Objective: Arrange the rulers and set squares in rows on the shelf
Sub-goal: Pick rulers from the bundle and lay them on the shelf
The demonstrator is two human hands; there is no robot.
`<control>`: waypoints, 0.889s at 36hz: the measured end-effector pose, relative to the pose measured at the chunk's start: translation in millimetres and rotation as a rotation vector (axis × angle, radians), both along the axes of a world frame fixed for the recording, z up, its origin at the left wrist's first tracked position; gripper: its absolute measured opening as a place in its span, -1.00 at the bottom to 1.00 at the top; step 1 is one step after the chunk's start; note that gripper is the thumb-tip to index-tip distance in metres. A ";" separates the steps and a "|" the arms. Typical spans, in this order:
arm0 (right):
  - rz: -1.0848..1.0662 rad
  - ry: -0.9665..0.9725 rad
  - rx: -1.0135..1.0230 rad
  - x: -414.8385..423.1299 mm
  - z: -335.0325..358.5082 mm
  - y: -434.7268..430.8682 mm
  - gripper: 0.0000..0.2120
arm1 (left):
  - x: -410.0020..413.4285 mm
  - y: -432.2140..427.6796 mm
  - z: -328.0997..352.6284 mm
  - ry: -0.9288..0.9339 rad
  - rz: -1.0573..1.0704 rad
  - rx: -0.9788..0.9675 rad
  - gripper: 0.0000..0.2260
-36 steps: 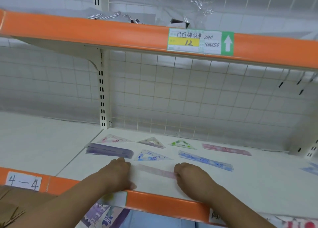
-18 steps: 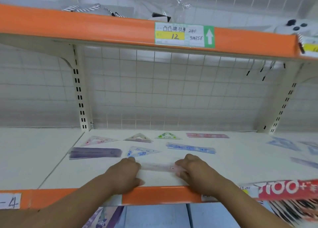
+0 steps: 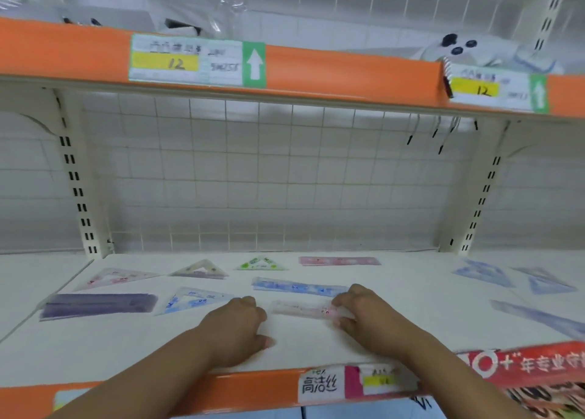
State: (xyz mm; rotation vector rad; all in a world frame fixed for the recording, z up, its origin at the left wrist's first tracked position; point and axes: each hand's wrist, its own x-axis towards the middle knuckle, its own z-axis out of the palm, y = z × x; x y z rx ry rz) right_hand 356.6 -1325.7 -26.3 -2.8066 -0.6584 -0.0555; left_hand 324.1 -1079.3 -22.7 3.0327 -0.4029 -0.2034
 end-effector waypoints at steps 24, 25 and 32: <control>0.142 0.064 0.092 157.0 -2.9 -71.0 -0.82 | 21.4 -106.0 -4.0 0.027 0.305 0.021 -0.61; 0.136 0.061 0.094 160.9 -3.7 -69.2 -0.84 | 20.7 -106.5 -4.2 0.026 0.310 0.026 -0.61; 0.082 -0.005 0.070 190.2 -11.3 -57.6 -0.71 | 15.6 -104.2 -6.1 0.019 0.355 0.027 -0.63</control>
